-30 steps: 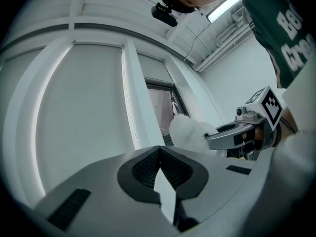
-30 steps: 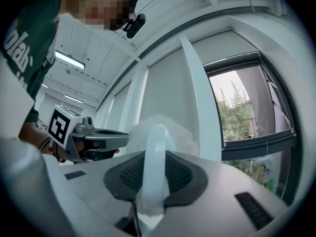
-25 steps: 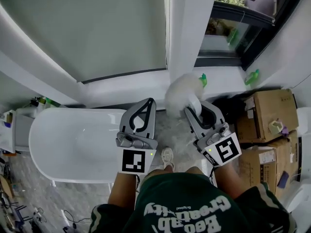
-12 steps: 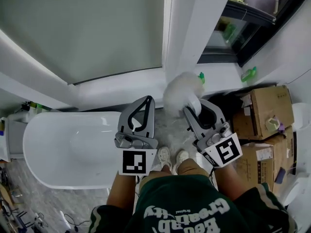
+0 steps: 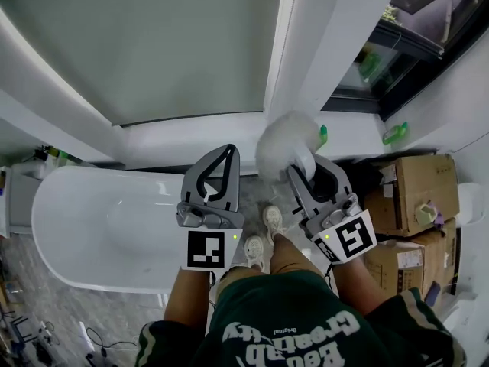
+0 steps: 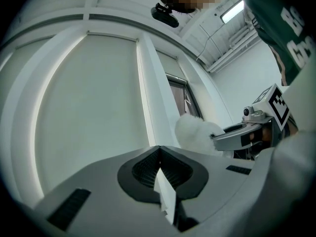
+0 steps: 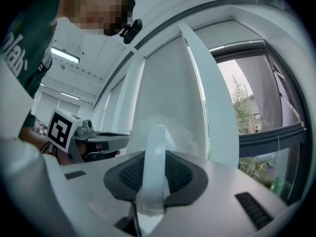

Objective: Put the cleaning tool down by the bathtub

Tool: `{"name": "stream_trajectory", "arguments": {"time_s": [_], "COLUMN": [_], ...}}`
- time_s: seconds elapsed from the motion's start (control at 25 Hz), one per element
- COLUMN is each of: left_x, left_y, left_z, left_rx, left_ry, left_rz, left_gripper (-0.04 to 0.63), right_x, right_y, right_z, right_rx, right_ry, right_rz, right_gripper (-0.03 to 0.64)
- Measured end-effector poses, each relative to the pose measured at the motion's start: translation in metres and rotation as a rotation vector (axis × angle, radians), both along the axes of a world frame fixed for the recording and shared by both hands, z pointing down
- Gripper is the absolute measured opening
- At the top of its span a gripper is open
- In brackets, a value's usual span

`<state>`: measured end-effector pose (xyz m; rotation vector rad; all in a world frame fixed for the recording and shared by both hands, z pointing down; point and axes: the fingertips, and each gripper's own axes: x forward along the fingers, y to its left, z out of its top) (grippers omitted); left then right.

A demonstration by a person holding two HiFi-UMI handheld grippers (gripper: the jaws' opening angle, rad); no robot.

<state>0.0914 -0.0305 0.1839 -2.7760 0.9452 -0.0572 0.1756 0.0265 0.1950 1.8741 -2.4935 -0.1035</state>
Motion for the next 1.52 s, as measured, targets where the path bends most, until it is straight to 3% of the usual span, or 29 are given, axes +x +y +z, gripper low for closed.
{"name": "stream_trajectory", "arguments": {"time_s": [0.52,1.0,1.52], "left_x": [-0.021,-0.009,-0.034], "left_y": [-0.068,-0.158,-0.21], "left_z": [0.008,0.033,0.102], "left_rx": [-0.004,0.01,-0.073], "left_ry": [0.004,-0.042,0.067], "left_rz": [-0.212,-0.384,-0.504], "left_gripper": [0.008,0.008,0.008], "right_x": [-0.01,-0.012,-0.036], "right_y": [-0.085,-0.191,-0.248], "right_z": [0.02,0.075,0.193], "right_rx": [-0.007,-0.106,-0.225], "right_ry": [-0.029,-0.044,0.015], "right_rz": [-0.199,-0.397,-0.484], "right_gripper": [0.096,0.095,0.095]}}
